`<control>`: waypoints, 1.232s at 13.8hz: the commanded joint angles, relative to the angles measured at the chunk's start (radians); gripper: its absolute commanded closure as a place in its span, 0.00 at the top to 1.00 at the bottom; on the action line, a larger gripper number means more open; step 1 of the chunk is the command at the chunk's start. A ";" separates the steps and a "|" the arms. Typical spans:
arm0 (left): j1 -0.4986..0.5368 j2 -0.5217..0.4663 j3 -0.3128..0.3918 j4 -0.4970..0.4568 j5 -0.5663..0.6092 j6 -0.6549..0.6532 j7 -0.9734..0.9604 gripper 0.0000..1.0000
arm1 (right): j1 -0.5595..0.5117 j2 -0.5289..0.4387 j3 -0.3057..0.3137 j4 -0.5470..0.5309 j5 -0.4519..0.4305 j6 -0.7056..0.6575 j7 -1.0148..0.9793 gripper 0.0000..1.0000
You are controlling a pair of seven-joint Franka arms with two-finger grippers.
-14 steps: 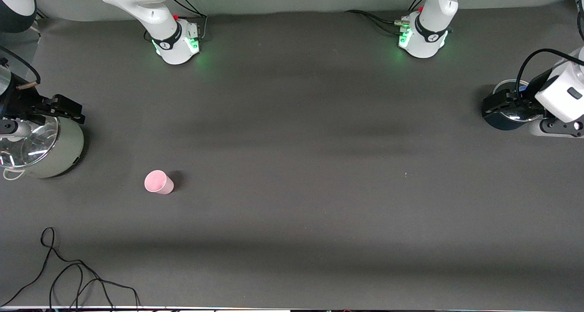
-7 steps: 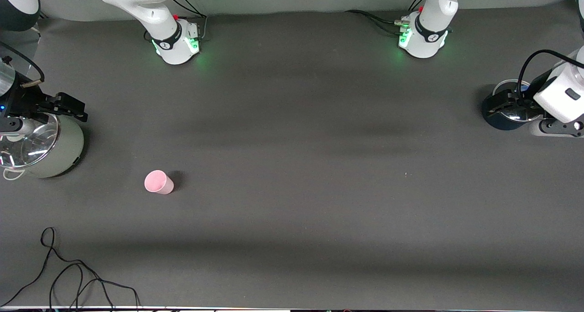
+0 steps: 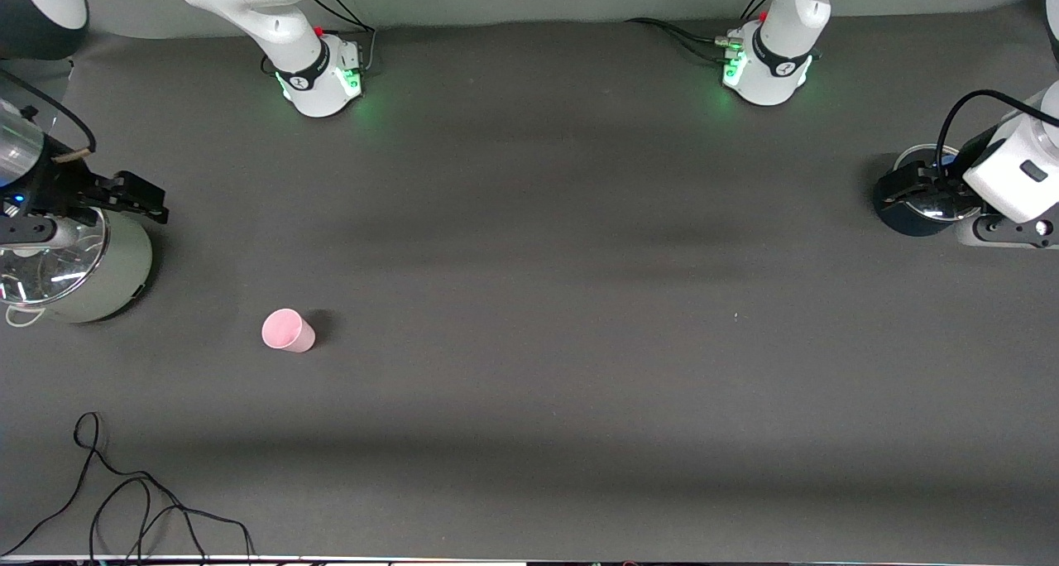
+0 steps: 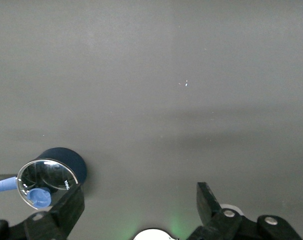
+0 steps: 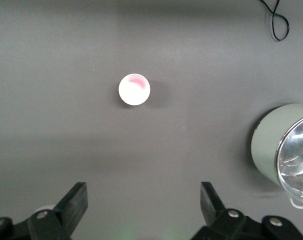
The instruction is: Transfer pink cup from left to right arm
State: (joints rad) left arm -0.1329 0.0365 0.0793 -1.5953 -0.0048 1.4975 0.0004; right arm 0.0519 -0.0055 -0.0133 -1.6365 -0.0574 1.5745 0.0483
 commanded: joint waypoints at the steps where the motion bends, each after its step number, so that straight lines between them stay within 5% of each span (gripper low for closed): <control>1: -0.011 -0.003 0.010 0.005 0.006 -0.007 0.001 1.00 | 0.011 0.007 0.003 0.009 -0.025 0.010 0.045 1.00; 11: -0.013 0.000 0.010 0.009 0.008 0.020 -0.002 1.00 | -0.001 0.007 -0.043 0.015 -0.013 0.009 -0.041 1.00; 17: -0.014 0.000 0.010 0.009 0.002 0.029 -0.016 1.00 | -0.003 0.007 -0.056 0.015 0.070 0.010 -0.030 1.00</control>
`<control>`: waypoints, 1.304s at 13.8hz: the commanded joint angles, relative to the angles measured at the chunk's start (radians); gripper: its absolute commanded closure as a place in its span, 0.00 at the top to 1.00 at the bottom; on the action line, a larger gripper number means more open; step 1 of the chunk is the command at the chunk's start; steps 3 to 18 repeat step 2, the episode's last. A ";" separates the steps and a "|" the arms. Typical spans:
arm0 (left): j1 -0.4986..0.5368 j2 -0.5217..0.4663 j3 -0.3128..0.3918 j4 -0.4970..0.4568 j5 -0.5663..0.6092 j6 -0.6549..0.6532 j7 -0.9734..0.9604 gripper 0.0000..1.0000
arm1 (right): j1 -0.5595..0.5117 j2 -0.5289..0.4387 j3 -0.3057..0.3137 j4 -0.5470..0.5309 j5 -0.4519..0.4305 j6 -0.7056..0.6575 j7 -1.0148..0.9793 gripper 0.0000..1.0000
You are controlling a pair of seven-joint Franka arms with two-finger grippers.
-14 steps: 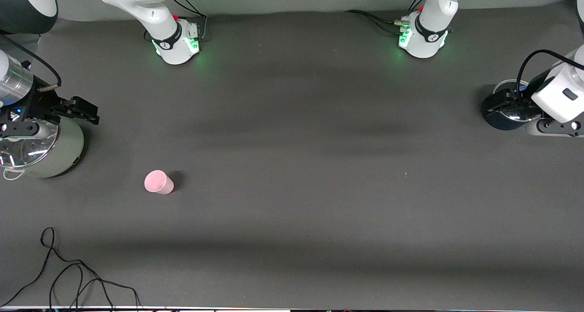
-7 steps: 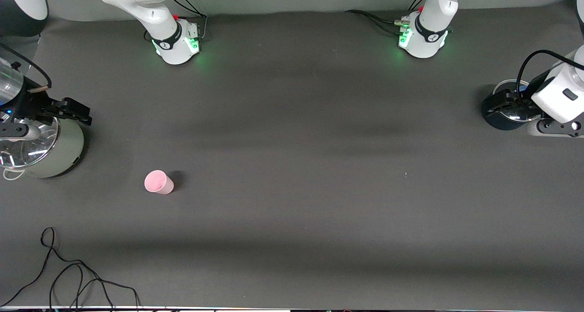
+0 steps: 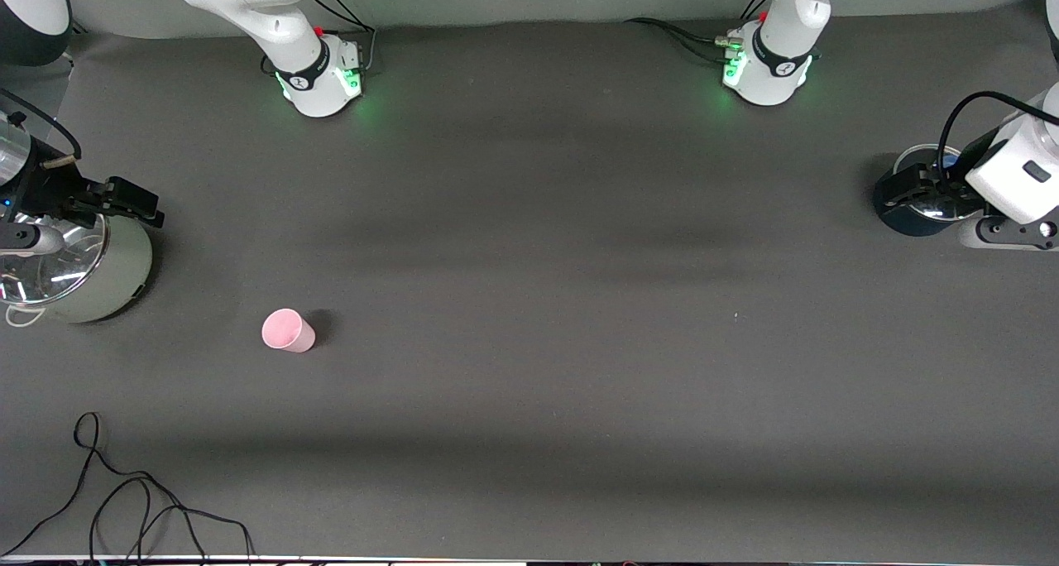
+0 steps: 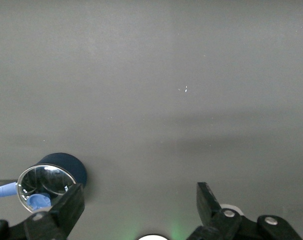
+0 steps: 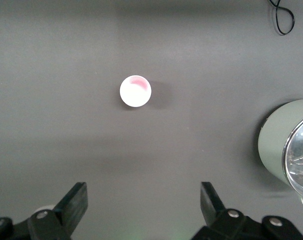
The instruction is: Transfer pink cup from left to right arm
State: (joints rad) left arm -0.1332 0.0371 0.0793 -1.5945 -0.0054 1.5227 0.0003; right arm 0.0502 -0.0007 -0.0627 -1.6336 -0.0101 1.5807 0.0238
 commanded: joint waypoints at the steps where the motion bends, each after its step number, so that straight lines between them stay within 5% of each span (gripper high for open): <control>1: -0.016 0.000 0.010 0.008 -0.001 0.007 -0.016 1.00 | -0.001 0.002 -0.006 0.012 0.022 0.004 -0.007 1.00; 18: -0.016 0.000 0.010 0.007 -0.001 0.017 -0.016 1.00 | -0.001 0.002 -0.006 0.012 0.022 0.004 -0.007 1.00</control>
